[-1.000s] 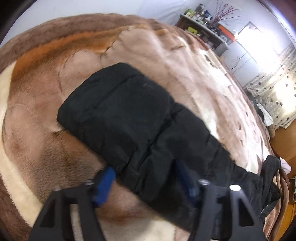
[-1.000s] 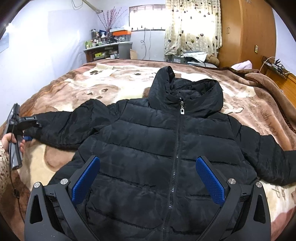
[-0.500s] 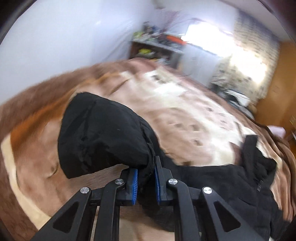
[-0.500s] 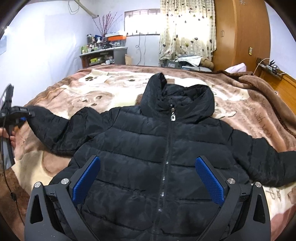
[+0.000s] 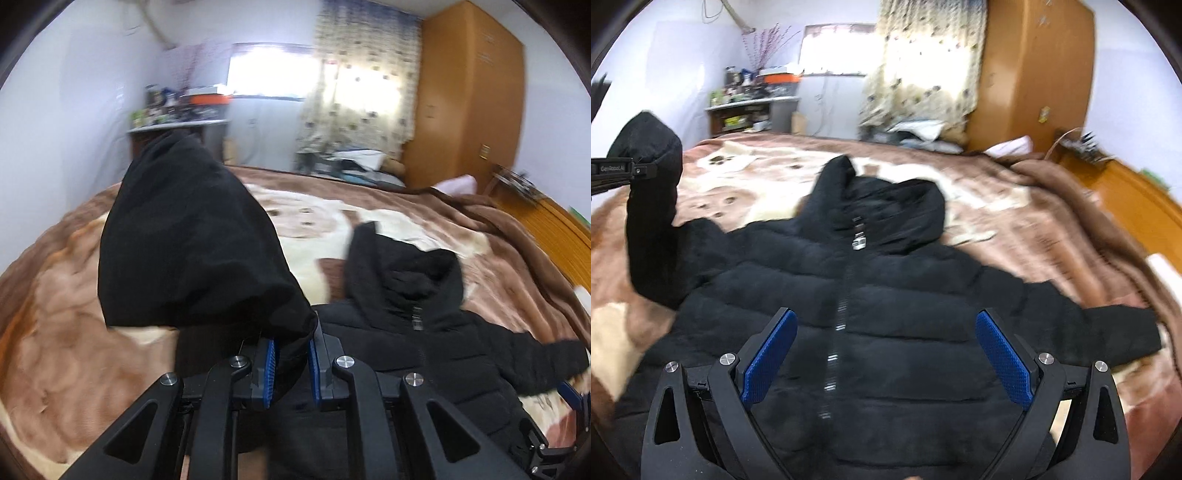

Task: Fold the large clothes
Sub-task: 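Lift the sleeve with the left gripper and lay it across the jacket body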

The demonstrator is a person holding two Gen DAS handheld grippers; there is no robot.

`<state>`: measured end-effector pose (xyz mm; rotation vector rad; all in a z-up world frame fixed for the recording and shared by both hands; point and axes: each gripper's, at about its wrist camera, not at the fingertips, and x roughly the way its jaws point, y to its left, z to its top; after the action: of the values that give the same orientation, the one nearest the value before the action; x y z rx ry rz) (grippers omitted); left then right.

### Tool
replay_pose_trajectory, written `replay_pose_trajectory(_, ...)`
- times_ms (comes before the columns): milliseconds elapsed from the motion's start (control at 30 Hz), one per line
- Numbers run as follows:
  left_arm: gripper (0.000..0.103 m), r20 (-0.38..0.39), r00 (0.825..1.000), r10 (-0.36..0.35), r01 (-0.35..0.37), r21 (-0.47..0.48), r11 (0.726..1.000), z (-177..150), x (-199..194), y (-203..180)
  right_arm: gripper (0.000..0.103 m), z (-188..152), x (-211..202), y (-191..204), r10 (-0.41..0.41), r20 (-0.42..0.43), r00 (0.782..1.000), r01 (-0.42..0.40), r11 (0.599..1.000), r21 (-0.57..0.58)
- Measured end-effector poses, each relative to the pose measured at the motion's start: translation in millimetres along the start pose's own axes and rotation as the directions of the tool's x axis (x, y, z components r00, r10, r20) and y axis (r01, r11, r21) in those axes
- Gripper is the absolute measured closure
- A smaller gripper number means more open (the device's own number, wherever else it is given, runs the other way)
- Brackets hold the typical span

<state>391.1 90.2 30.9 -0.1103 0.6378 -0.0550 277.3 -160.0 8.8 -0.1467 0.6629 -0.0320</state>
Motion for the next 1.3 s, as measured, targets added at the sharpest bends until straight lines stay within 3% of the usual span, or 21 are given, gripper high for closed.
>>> replay_pose_trajectory(100, 0.088, -0.057, 0.997, -0.056, 0.059, 0.069, 0.996, -3.6, 17.0, -37.9, 0.006, -1.5, 1.3, -17.4, 0.039, -0.013, 0.999, -0.038, 0.997, 0.065)
replay_pose_trajectory(233, 0.088, -0.099, 0.991, -0.093, 0.108, 0.160, 0.981, -15.0, 36.2, -91.4, 0.006, -8.0, 3.9, -37.9, 0.021, -0.027, 0.999, -0.017, 0.993, 0.119)
replay_pose_trajectory(400, 0.088, -0.183, 0.980, -0.083, 0.120, 0.202, 0.972, -35.7, 65.5, -132.2, 0.006, -20.9, 6.6, -64.9, 0.004, -0.053, 0.999, 0.005, 0.987, 0.163)
replay_pose_trajectory(533, 0.087, -0.248, 0.960, -0.128, 0.175, 0.180, 0.968, -53.5, 83.6, -146.7, 0.006, -29.5, 9.8, -84.6, -0.009, -0.068, 0.998, 0.022, 0.981, 0.194)
replay_pose_trajectory(633, 0.087, -0.285, 0.955, -0.088, 0.156, 0.226, 0.962, -68.2, 98.4, -150.7, 0.006, -35.1, 14.0, -93.7, -0.021, -0.083, 0.996, 0.038, 0.978, 0.207)
replay_pose_trajectory(867, 0.081, -0.367, 0.922, -0.125, 0.187, 0.140, 0.972, -83.5, 116.5, -128.1, 0.006, -39.5, 27.0, -96.0, -0.018, -0.121, 0.992, 0.041, 0.981, 0.190)
replay_pose_trajectory(933, 0.066, -0.378, 0.915, -0.139, 0.205, 0.139, 0.969, -82.3, 115.7, -122.1, 0.006, -36.7, 33.3, -93.0, 0.010, -0.127, 0.992, 0.015, 0.981, 0.193)
replay_pose_trajectory(967, 0.058, -0.376, 0.909, -0.179, 0.240, 0.120, 0.963, -80.2, 110.8, -117.2, 0.006, -33.8, 39.3, -90.7, 0.031, -0.135, 0.990, -0.003, 0.979, 0.201)
replay_pose_trajectory(1000, 0.038, -0.363, 0.906, -0.217, 0.274, 0.115, 0.955, -78.3, 105.2, -116.6, 0.006, -32.1, 44.5, -88.8, 0.051, -0.141, 0.989, -0.021, 0.978, 0.208)
replay_pose_trajectory(1033, 0.027, -0.342, 0.911, -0.231, 0.287, 0.124, 0.950, -76.7, 96.5, -112.8, 0.006, -29.6, 50.6, -87.4, 0.068, -0.149, 0.987, -0.034, 0.976, 0.216)
replay_pose_trajectory(1100, 0.022, -0.294, 0.927, -0.233, 0.290, 0.168, 0.942, -69.6, 77.9, -104.2, 0.006, -22.7, 61.6, -82.1, 0.110, -0.153, 0.982, -0.072, 0.971, 0.229)
replay_pose_trajectory(1200, 0.022, -0.302, 0.923, -0.238, 0.306, 0.201, 0.930, -62.3, 59.7, -85.5, 0.006, -14.4, 75.1, -72.2, 0.142, -0.157, 0.977, -0.103, 0.966, 0.236)
replay_pose_trajectory(1300, 0.022, -0.280, 0.949, -0.146, 0.212, 0.222, 0.952, -51.7, 46.8, -56.8, 0.006, -7.0, 102.3, -58.3, 0.196, -0.187, 0.962, -0.153, 0.963, 0.221)
